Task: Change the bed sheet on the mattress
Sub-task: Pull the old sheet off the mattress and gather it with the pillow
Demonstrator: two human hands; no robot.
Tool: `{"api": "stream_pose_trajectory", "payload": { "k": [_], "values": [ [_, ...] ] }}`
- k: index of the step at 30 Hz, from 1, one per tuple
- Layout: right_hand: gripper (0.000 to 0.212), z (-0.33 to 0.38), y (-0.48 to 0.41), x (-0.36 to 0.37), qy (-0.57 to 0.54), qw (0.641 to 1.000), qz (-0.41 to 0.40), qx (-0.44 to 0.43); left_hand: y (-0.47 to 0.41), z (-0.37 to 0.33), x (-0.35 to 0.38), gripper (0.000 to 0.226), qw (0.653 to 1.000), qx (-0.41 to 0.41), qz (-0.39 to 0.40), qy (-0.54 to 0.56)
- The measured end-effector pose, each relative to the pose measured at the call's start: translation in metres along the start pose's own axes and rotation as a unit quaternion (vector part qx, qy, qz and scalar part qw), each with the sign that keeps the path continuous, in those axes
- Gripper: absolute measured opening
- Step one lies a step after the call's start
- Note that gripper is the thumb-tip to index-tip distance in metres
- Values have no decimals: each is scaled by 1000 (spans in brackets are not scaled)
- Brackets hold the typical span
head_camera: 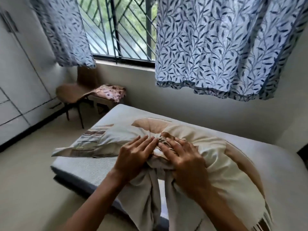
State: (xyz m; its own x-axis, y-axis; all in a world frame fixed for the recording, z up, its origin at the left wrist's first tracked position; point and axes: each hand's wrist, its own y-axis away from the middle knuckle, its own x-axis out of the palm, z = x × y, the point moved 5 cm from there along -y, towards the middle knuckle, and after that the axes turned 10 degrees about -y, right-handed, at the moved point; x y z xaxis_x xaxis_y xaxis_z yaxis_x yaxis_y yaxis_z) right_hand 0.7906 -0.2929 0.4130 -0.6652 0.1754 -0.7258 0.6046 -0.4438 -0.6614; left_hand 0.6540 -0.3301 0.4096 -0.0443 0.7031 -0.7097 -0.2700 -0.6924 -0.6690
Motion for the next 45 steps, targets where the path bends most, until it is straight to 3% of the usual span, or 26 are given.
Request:
{"api": "stream_pose_trajectory", "payload": {
  "k": [4, 8, 15, 22, 36, 45],
  "values": [
    [34, 82, -59, 58, -35, 997, -12, -74, 54, 96, -48, 34, 997, -47, -3, -64],
    [36, 163, -113, 114, -88, 987, -29, -131, 110, 184, -89, 43, 988, -79, -2, -135],
    [40, 266, -189, 212, -151, 965, -20, -215, 194, 306, -126, 32, 960, -117, -15, -256],
    [37, 337, -295, 333, -194, 942, -34, -272, 244, 463, -121, 47, 940, -109, -1, -325],
    [55, 447, -530, 535, -205, 933, -55, -292, 283, 789, -100, 38, 935, -82, -27, -343],
    [43, 490, -678, 671, -140, 952, -86, -258, 286, 1009, -52, 38, 954, -29, -68, -292]
  ]
}}
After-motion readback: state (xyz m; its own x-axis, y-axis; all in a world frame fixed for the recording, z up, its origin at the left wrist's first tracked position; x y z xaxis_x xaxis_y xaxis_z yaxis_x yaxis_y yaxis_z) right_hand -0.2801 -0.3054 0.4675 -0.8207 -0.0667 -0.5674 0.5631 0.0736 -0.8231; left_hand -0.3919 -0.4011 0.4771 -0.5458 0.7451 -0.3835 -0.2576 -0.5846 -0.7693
